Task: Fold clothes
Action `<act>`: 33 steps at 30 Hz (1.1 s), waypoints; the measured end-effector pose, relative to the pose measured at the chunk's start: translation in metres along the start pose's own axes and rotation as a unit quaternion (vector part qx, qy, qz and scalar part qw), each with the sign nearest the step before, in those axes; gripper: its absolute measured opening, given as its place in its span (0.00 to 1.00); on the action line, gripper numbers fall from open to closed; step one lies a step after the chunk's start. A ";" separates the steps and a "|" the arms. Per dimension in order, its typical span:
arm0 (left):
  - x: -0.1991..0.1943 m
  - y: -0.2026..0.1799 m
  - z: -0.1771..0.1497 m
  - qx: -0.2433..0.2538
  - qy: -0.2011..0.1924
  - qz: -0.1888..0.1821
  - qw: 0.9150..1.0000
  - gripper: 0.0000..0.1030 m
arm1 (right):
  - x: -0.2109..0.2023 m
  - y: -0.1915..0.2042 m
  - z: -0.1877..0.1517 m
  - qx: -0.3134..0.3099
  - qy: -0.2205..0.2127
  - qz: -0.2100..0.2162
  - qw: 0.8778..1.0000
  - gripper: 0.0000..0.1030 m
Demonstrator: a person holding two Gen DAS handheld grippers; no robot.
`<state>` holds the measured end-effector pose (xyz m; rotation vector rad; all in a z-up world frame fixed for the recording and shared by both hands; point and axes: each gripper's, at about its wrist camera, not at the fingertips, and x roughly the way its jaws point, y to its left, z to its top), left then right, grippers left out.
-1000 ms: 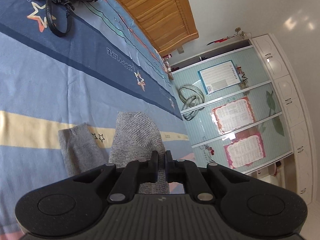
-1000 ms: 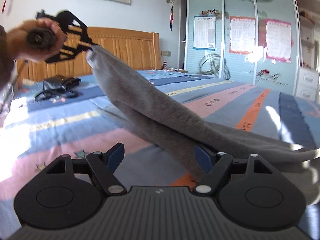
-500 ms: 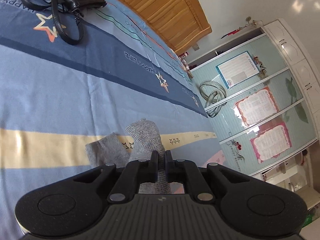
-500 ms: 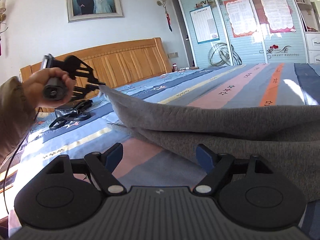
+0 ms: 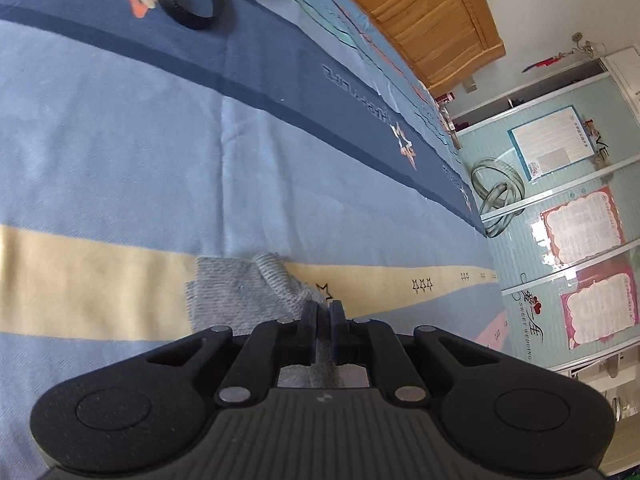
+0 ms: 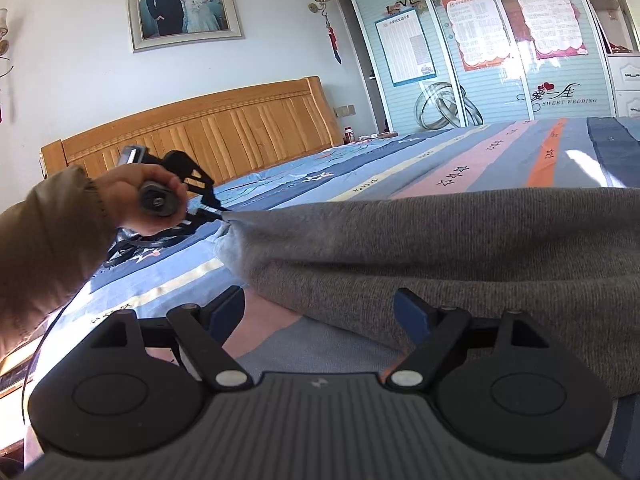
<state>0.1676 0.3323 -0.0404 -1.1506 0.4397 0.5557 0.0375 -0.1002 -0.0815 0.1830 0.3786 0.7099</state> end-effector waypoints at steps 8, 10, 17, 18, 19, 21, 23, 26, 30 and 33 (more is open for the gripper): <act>0.026 0.019 0.023 0.027 0.008 -0.047 0.999 0.04 | 0.002 -0.004 -0.002 0.012 0.004 0.009 1.000 0.82; 0.005 0.013 0.015 0.082 -0.004 -0.077 0.994 0.05 | 0.003 -0.008 -0.002 0.028 0.009 0.012 1.000 0.82; -0.088 -0.009 -0.080 0.213 0.037 -0.147 0.965 0.29 | -0.004 -0.017 0.003 0.060 -0.010 0.017 0.998 0.82; -0.102 -0.010 -0.098 0.226 0.039 -0.151 0.961 0.40 | -0.008 -0.015 0.005 0.056 -0.018 0.019 0.998 0.82; -0.115 -0.011 -0.116 0.239 0.040 -0.155 0.958 0.46 | -0.014 -0.010 0.010 0.035 -0.029 0.016 0.999 0.82; -0.131 -0.001 -0.139 0.215 0.039 -0.151 0.964 0.56 | -0.024 0.004 0.026 -0.058 -0.052 -0.021 0.997 0.83; -0.142 0.015 -0.157 0.179 0.033 -0.139 0.973 0.64 | -0.020 0.014 0.039 -0.202 -0.053 -0.052 0.977 0.88; -0.142 0.035 -0.164 0.189 0.023 -0.108 0.976 0.65 | -0.001 0.009 0.061 -0.327 -0.002 -0.053 0.944 0.87; -0.129 0.045 -0.151 0.200 0.033 -0.092 0.975 0.67 | 0.045 -0.024 0.088 -0.307 0.121 -0.026 0.944 0.52; -0.117 0.046 -0.142 0.192 0.054 -0.096 0.975 0.72 | 0.074 -0.040 0.091 -0.298 0.186 -0.012 0.936 0.24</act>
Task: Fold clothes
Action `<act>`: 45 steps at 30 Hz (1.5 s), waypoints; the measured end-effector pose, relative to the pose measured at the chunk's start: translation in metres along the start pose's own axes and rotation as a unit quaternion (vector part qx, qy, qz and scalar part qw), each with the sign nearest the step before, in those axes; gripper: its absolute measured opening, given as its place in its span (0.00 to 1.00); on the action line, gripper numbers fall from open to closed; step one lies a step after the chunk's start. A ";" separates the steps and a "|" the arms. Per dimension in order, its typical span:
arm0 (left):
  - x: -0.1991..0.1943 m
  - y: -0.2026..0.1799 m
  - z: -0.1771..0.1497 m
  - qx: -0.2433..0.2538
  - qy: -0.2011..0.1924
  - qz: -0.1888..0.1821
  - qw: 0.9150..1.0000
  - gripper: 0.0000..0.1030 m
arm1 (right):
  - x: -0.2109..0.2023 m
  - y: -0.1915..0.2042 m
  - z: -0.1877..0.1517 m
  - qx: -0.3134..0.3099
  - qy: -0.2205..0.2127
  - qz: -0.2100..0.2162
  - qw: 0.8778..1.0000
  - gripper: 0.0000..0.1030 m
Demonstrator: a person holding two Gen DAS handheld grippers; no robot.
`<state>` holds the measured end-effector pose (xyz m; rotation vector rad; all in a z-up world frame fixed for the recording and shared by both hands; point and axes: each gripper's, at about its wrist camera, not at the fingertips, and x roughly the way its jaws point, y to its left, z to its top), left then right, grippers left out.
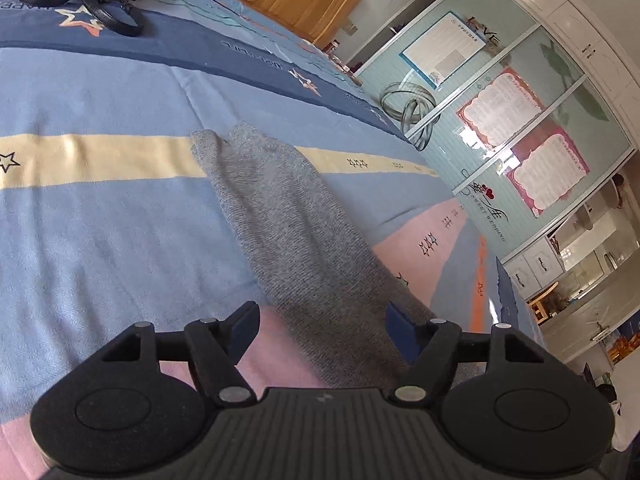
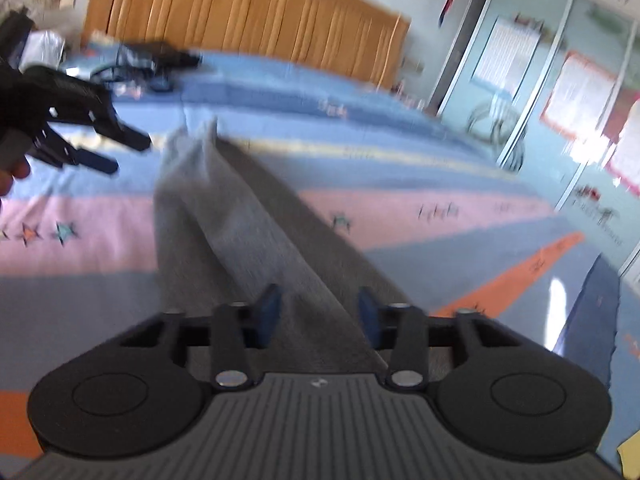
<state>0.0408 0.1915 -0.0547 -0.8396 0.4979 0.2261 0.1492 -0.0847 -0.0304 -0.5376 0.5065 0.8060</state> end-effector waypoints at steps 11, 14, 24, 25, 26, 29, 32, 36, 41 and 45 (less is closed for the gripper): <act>0.018 0.023 0.015 -0.050 0.030 -0.009 0.998 0.81 | -0.003 0.001 0.025 -0.019 0.009 -0.003 1.000 0.04; 0.018 0.027 0.018 -0.058 0.035 -0.014 0.998 0.81 | -0.015 0.000 0.046 -0.044 -0.007 -0.033 0.998 0.04; 0.017 0.034 0.028 -0.073 0.027 -0.021 0.997 0.83 | 0.098 -0.035 0.028 0.008 0.084 -0.098 0.992 0.10; 0.017 0.035 0.029 -0.074 0.026 -0.022 0.997 0.83 | 0.106 -0.034 0.024 0.020 0.093 -0.084 0.992 0.14; 0.017 0.035 0.029 -0.076 0.026 -0.022 0.997 0.83 | 0.109 -0.032 0.022 0.032 0.095 -0.080 0.992 0.16; 0.015 0.040 0.031 -0.090 0.019 -0.010 0.996 0.83 | 0.099 -0.033 0.027 0.063 0.074 -0.092 0.991 0.41; 0.010 0.049 0.035 -0.108 0.005 0.016 0.994 0.84 | 0.077 -0.036 0.043 0.111 0.040 -0.117 0.986 0.54; 0.007 0.059 0.040 -0.126 -0.005 0.048 0.991 0.84 | 0.066 -0.028 0.074 0.174 -0.031 -0.025 0.984 0.54; 0.003 0.068 0.048 -0.131 -0.008 0.048 0.990 0.84 | 0.110 0.009 0.093 0.256 -0.044 0.125 0.958 0.54; 0.004 0.075 0.051 -0.140 -0.004 0.055 0.989 0.84 | 0.160 0.050 0.103 0.223 -0.015 0.111 0.968 0.54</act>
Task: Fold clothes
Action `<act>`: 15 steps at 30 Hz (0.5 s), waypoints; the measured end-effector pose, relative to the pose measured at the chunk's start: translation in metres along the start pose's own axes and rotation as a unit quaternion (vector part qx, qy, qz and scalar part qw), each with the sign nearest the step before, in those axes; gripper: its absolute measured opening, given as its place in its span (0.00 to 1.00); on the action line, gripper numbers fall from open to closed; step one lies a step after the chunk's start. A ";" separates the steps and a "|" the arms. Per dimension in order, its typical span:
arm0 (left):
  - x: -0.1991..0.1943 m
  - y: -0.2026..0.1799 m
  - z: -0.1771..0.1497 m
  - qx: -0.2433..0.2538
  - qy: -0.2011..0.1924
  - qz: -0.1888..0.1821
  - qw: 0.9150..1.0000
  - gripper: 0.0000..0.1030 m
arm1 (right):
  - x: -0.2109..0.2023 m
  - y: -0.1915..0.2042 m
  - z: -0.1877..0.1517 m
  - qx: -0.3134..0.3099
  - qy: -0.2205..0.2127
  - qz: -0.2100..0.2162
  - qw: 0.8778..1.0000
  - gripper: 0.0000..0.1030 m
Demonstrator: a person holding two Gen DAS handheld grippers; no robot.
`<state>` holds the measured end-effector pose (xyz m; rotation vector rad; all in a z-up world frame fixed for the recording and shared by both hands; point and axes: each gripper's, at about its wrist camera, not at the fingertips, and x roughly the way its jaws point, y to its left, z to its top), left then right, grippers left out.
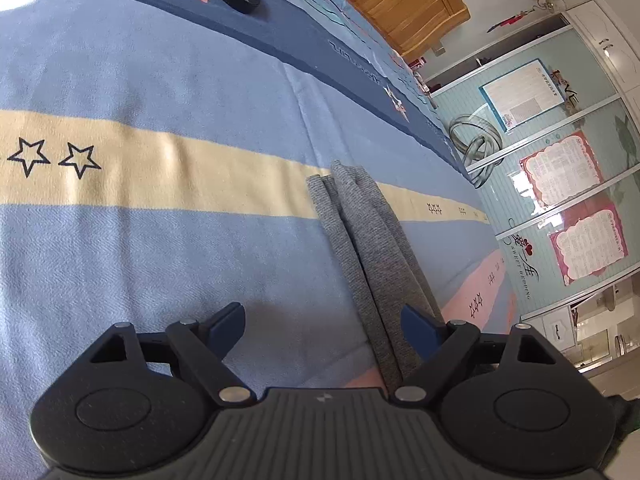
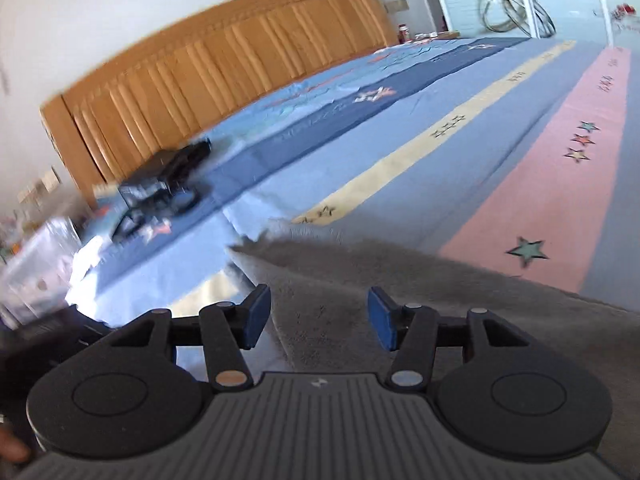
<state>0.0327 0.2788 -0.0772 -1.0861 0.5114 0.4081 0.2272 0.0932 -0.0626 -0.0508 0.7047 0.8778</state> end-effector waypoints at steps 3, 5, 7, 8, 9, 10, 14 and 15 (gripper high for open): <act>0.003 0.002 0.001 -0.002 0.008 -0.004 1.000 0.84 | 0.034 0.028 -0.013 -0.104 0.025 -0.078 0.991 0.59; 0.003 0.003 0.003 -0.002 0.010 -0.006 1.000 0.84 | 0.032 0.034 -0.005 -0.099 0.054 -0.064 0.992 0.60; 0.001 0.005 0.004 -0.008 0.007 -0.007 1.000 0.84 | 0.020 0.028 0.006 -0.051 0.062 -0.006 0.997 0.59; 0.001 0.007 0.005 -0.010 0.005 -0.006 1.000 0.84 | 0.012 0.025 0.010 -0.032 0.044 0.004 0.999 0.59; 0.001 0.008 0.006 -0.011 0.004 -0.005 1.000 0.84 | 0.006 0.024 0.013 -0.024 0.024 0.002 0.999 0.59; 0.001 0.008 0.007 -0.012 0.004 -0.005 1.000 0.84 | 0.002 0.024 0.015 -0.020 -0.001 -0.003 1.000 0.59; 0.000 0.013 0.009 -0.020 0.004 -0.007 1.000 0.84 | 0.024 0.014 0.007 0.059 -0.001 0.082 0.995 0.60; -0.001 0.014 0.010 -0.023 0.004 -0.008 1.000 0.84 | 0.034 0.014 0.001 0.073 0.030 0.112 0.991 0.61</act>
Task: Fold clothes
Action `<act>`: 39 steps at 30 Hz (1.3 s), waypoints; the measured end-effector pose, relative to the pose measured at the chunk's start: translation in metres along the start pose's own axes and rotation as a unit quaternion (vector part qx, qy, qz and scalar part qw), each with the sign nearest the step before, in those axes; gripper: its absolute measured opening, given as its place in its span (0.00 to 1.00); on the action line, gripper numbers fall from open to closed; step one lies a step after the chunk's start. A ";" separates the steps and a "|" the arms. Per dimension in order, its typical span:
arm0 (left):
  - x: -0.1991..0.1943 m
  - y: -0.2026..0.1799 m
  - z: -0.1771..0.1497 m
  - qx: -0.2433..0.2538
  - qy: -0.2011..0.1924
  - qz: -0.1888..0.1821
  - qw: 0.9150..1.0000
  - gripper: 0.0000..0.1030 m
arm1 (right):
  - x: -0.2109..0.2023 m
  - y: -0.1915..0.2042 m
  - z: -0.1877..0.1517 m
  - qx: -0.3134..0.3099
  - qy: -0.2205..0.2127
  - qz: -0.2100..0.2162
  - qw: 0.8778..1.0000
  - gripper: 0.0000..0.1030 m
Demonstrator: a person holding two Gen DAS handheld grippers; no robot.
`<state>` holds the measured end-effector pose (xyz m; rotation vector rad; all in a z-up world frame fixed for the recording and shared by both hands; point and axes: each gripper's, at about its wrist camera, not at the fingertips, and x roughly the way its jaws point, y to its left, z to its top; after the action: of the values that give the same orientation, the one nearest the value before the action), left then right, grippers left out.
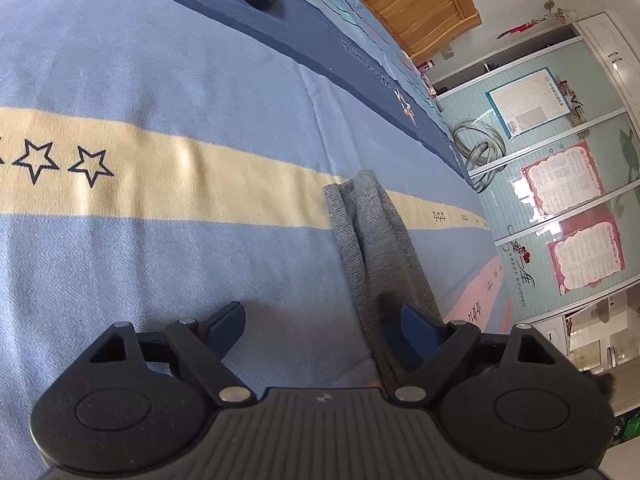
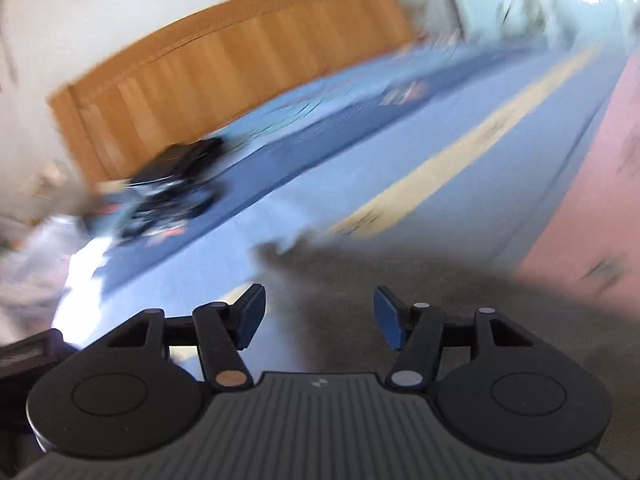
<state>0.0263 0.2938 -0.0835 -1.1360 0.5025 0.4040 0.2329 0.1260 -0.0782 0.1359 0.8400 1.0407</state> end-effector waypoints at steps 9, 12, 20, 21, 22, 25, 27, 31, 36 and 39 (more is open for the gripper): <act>-0.002 0.003 0.005 -0.003 -0.005 0.000 1.000 0.84 | -0.007 -0.017 0.021 0.079 -0.028 0.075 0.994 0.69; -0.001 0.006 0.007 -0.009 -0.006 -0.004 1.000 0.84 | 0.027 -0.015 0.010 0.062 0.052 0.087 0.993 0.70; -0.002 0.005 0.009 -0.005 -0.010 -0.009 1.000 0.85 | 0.016 -0.028 0.026 0.133 -0.021 0.146 0.980 0.71; -0.002 0.005 0.009 -0.004 -0.009 -0.009 1.000 0.85 | 0.026 -0.028 0.020 0.123 0.003 0.125 0.985 0.63; -0.002 0.005 0.010 -0.002 -0.009 -0.010 1.000 0.85 | 0.035 -0.027 0.013 0.110 0.028 0.102 0.988 0.55; -0.001 0.003 0.011 0.004 -0.009 -0.010 1.000 0.85 | 0.029 -0.027 0.021 0.148 0.060 0.159 0.974 0.57; -0.002 0.001 0.011 0.011 -0.008 -0.011 1.000 0.85 | 0.019 -0.026 0.029 0.150 0.031 0.166 0.974 0.60; -0.001 -0.003 0.011 0.027 -0.003 -0.017 0.999 0.85 | 0.022 -0.017 0.057 0.080 0.020 0.063 0.995 0.64; 0.004 0.001 0.014 0.019 0.000 -0.009 1.000 0.86 | 0.074 0.018 0.062 -0.189 0.073 -0.172 0.964 0.64; 0.005 0.000 0.014 0.022 0.002 -0.012 1.000 0.86 | 0.093 0.026 0.055 -0.307 0.031 -0.268 0.913 0.79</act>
<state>0.0328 0.3067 -0.0818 -1.0991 0.4991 0.3677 0.2730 0.2297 -0.0785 -0.6353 0.5228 0.7395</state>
